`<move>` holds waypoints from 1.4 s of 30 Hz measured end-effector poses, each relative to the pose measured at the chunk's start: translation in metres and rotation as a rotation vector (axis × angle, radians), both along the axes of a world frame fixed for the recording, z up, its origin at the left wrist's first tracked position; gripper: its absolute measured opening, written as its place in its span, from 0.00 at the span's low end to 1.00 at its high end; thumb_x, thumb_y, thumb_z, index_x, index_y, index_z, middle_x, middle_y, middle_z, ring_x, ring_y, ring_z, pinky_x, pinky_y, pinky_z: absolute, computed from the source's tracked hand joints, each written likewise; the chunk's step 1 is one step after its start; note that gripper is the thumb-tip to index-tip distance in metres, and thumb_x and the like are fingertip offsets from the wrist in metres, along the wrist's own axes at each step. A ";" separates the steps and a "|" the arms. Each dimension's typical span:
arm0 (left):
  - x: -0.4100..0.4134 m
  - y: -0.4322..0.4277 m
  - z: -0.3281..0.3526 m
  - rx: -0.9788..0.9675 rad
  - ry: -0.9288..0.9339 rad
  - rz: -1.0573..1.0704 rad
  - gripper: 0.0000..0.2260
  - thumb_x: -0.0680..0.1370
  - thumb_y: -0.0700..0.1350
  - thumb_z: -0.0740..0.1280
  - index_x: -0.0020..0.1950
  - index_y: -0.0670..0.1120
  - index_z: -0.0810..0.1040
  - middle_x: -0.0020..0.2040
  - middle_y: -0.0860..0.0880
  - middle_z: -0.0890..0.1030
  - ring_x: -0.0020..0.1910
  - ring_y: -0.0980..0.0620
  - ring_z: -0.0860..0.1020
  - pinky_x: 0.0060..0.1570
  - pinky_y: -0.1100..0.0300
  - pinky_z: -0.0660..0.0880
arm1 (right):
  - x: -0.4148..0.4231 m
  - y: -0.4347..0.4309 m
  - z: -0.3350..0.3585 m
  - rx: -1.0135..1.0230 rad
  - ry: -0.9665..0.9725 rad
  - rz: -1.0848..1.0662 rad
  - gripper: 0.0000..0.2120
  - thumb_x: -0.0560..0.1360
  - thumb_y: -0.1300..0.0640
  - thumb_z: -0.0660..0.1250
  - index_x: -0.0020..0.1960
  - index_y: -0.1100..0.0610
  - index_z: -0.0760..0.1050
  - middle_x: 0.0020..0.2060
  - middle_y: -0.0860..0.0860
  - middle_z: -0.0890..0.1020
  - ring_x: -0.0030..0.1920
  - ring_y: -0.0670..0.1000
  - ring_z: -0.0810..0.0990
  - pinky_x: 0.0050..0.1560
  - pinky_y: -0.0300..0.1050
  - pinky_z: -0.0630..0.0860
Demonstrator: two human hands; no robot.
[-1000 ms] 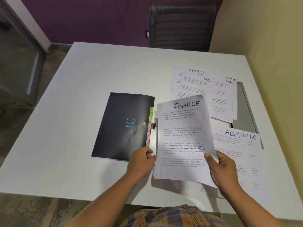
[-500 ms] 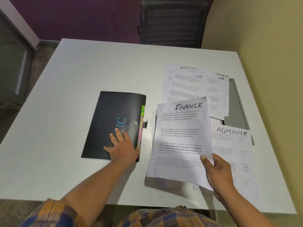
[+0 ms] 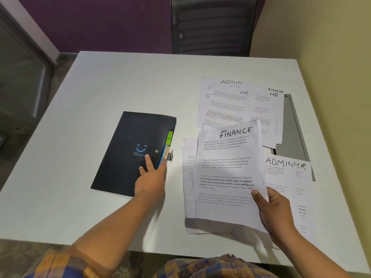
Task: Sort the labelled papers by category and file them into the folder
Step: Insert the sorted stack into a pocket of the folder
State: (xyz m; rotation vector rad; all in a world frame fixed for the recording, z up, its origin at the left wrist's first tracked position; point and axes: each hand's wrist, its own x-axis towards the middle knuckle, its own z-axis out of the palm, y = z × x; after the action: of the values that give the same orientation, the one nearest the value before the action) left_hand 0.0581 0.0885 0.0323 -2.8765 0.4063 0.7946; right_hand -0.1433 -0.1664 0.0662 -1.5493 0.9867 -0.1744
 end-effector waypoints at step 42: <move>0.012 0.021 0.060 -0.553 -0.132 0.143 0.37 0.80 0.38 0.63 0.81 0.48 0.43 0.82 0.52 0.46 0.66 0.51 0.73 0.52 0.62 0.74 | 0.145 0.055 0.063 -0.381 -0.165 0.240 0.10 0.82 0.55 0.61 0.54 0.53 0.81 0.34 0.41 0.82 0.32 0.36 0.79 0.29 0.28 0.69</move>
State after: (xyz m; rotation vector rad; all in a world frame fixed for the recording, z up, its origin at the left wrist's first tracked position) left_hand 0.0701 0.1099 0.0928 -3.4818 0.4698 0.5738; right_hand 0.0015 -0.1111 0.1290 -1.9524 0.6540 -0.3298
